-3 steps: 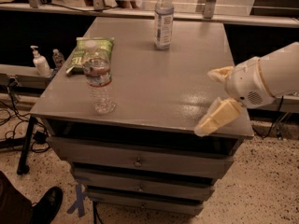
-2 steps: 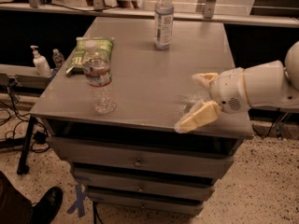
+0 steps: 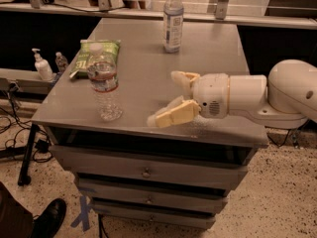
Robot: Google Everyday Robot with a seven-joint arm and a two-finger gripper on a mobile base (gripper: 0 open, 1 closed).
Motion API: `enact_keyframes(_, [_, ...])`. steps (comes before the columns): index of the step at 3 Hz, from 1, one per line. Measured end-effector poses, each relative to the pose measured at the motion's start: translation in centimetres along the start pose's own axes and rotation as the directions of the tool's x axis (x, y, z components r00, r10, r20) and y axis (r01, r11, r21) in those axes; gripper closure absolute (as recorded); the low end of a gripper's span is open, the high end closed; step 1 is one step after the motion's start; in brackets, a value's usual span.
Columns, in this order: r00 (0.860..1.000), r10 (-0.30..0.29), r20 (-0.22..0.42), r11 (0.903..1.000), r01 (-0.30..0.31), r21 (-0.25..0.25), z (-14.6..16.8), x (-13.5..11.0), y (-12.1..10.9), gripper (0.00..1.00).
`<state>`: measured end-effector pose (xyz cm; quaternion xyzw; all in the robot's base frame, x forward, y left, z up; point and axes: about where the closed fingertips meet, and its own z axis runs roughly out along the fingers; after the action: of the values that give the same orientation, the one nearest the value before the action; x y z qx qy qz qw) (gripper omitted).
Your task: Move water bottle near blue plastic bottle
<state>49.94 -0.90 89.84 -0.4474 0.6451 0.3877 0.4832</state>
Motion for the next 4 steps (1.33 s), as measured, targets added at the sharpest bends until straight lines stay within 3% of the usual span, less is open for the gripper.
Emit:
enact_keyframes(2, [1.000, 0.002, 0.029, 0.9998, -0.001, -0.019, 0.9, -1.0, 0.6, 0.00])
enact_keyframes(3, [0.987, -0.108, 0.118, 0.9917, 0.115, -0.057, 5.5, -2.8, 0.5, 0.00])
enact_keyframes(4, [0.963, -0.185, 0.194, 0.9764, 0.203, -0.075, 9.7, -4.3, 0.0, 0.00])
